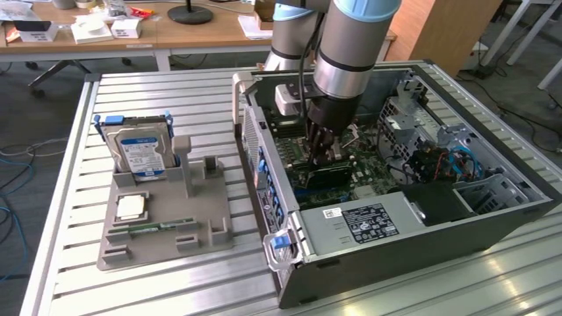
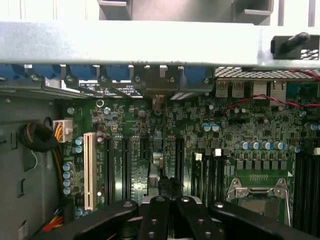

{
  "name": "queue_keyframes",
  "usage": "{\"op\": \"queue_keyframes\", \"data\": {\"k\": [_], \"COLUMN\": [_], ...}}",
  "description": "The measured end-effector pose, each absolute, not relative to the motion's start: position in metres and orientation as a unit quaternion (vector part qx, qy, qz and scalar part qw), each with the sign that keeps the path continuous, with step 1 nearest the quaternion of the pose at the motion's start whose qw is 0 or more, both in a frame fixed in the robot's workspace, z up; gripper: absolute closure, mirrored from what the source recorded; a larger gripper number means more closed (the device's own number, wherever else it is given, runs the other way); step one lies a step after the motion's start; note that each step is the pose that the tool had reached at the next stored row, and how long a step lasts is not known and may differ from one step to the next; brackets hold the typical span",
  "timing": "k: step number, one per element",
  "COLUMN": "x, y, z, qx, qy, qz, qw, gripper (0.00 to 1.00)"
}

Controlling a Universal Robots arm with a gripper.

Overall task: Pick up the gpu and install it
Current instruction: 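Press down on the gpu until it lock into place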

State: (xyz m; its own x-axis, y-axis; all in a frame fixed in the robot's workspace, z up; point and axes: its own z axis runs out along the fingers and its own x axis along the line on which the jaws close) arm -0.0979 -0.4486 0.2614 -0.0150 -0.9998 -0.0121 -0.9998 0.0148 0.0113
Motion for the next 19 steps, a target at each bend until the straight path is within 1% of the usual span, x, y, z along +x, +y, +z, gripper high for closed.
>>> {"op": "queue_keyframes", "data": {"k": [11, 19], "x": [-0.100, -0.100], "y": [-0.449, -0.449], "z": [0.258, 0.269], "qx": [-0.702, -0.702], "qy": [0.712, 0.712], "qz": [0.008, 0.008], "qw": [0.000, 0.001], "gripper": [0.90, 0.90]}}
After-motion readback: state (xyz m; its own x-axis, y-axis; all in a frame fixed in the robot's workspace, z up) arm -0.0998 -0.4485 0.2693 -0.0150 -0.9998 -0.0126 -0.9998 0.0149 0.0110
